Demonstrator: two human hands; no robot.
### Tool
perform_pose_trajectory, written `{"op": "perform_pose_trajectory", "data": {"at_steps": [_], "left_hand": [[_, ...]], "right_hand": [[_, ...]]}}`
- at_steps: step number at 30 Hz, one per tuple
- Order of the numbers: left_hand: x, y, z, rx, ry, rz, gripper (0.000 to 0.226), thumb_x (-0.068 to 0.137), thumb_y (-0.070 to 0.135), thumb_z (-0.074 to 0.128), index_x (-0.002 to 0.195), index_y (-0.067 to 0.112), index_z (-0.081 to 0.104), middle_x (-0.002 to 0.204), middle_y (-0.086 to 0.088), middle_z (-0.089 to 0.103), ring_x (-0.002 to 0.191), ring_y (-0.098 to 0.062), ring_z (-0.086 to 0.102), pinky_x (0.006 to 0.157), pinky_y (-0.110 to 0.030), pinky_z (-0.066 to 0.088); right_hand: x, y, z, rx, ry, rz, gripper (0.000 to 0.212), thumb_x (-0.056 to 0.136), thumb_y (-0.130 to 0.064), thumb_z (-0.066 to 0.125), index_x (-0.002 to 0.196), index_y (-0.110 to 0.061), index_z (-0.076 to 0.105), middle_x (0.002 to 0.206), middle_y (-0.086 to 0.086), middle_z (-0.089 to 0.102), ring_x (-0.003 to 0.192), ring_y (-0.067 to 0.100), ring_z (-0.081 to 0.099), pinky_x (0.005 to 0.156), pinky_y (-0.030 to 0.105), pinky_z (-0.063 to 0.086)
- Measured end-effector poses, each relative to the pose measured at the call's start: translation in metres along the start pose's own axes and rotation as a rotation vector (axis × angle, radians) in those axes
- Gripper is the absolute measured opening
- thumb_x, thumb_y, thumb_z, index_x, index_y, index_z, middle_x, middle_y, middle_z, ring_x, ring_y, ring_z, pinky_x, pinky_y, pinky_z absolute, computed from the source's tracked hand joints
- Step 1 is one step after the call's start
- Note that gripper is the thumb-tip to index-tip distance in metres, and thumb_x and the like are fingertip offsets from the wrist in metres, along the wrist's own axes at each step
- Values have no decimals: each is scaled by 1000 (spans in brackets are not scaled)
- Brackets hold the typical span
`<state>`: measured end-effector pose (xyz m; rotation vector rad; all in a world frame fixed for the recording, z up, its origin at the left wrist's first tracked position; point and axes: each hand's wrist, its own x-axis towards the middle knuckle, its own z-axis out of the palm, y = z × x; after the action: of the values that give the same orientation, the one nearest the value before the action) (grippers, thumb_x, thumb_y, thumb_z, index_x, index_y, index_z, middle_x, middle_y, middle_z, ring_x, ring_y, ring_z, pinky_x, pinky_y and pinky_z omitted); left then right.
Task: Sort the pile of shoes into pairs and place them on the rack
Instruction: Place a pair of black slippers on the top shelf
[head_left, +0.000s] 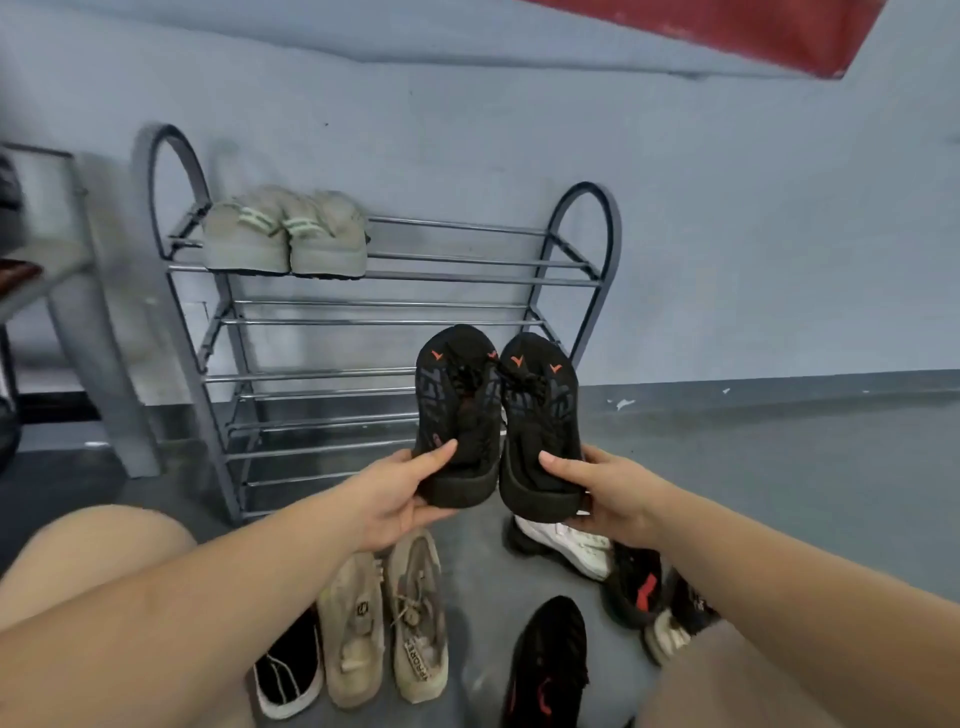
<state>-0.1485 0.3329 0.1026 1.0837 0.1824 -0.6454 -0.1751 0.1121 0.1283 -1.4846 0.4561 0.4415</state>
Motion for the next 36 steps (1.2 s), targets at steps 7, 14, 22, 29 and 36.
{"op": "perform_pose_trajectory", "data": {"at_steps": [7,14,22,29,36], "left_hand": [[-27,35,28,19,-76,75,27,92,22,56,114,7,58,102,-10,71,78,-18,72,66,-32,61],[-38,73,58,53,-93,122,29,91,25,56,112,5,59,92,-10,73,79,-22,71,59,-31,61],[-12,111,74,32,-49,177,27,91,27,56,110,8,58,96,-8,69,84,-20,66,59,-27,60],[39,137,67,101,33,300,47,91,27,57,135,21,43,124,-5,62,95,-20,65,59,-30,60],[97,174,59,90,45,243,47,92,32,55,137,27,41,126,-5,59,104,-24,62,72,-36,57]], "right_hand": [[-41,-37,0,-11,20,-80,26,84,-24,69,107,-18,61,94,2,68,84,15,62,67,27,49],[-56,-75,-9,36,17,-124,33,79,-31,72,108,-18,63,103,4,67,87,15,61,62,25,48],[-26,-117,-14,115,5,-176,35,71,-33,74,102,-18,65,94,1,68,81,14,60,58,24,47],[35,-145,-14,204,21,-209,32,84,-30,69,110,-12,66,95,3,71,81,15,64,61,22,51],[97,-185,-15,176,116,-309,17,84,-24,70,93,-10,69,81,3,74,73,15,69,51,20,53]]}}
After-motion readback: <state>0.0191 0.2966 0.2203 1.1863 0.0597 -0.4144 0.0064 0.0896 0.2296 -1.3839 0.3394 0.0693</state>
